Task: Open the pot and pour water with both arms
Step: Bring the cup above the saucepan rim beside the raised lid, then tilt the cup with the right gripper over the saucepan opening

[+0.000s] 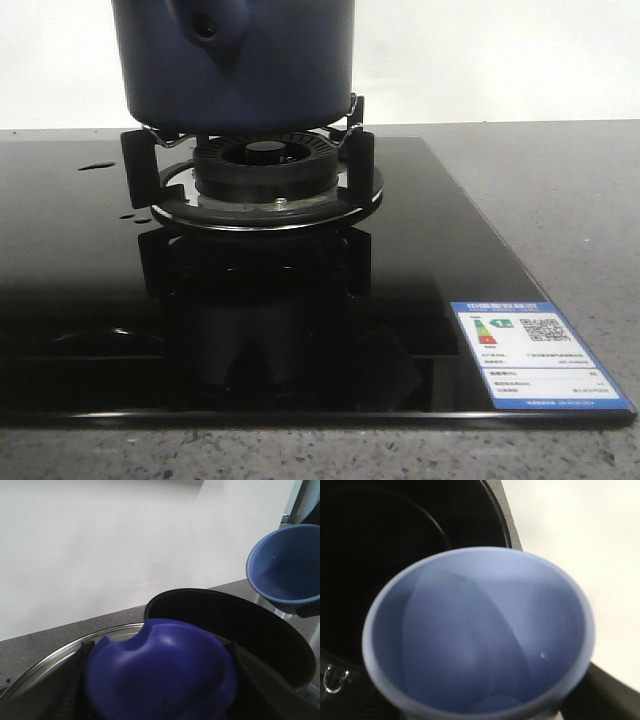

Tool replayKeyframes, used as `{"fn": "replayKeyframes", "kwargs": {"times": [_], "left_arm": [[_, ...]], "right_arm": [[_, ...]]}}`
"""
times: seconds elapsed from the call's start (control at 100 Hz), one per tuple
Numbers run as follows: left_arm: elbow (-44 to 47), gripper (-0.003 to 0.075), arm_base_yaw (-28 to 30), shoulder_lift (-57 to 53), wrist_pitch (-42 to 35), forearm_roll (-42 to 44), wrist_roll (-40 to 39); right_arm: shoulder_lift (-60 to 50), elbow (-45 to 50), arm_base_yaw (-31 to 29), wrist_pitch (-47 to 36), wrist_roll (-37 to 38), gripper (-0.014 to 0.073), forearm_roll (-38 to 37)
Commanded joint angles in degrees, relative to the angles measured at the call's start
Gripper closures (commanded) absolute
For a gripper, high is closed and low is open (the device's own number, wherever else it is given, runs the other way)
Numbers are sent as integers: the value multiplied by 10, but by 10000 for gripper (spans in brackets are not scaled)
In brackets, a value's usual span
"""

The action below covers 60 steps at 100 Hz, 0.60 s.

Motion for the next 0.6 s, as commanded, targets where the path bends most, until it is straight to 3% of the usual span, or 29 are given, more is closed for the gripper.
{"fn": "replayKeyframes", "kwargs": {"times": [0.0, 0.19, 0.59], "left_arm": [[-19, 471, -4, -14, 25, -74, 1], [-19, 471, -4, -14, 25, -74, 1], [-19, 471, -4, -14, 25, -74, 1]], "right_arm": [[-25, -23, 2, -45, -6, 312, -24], [-25, -27, 2, -58, -6, 370, -41], [-11, -35, 2, -84, -6, 370, -44]]}}
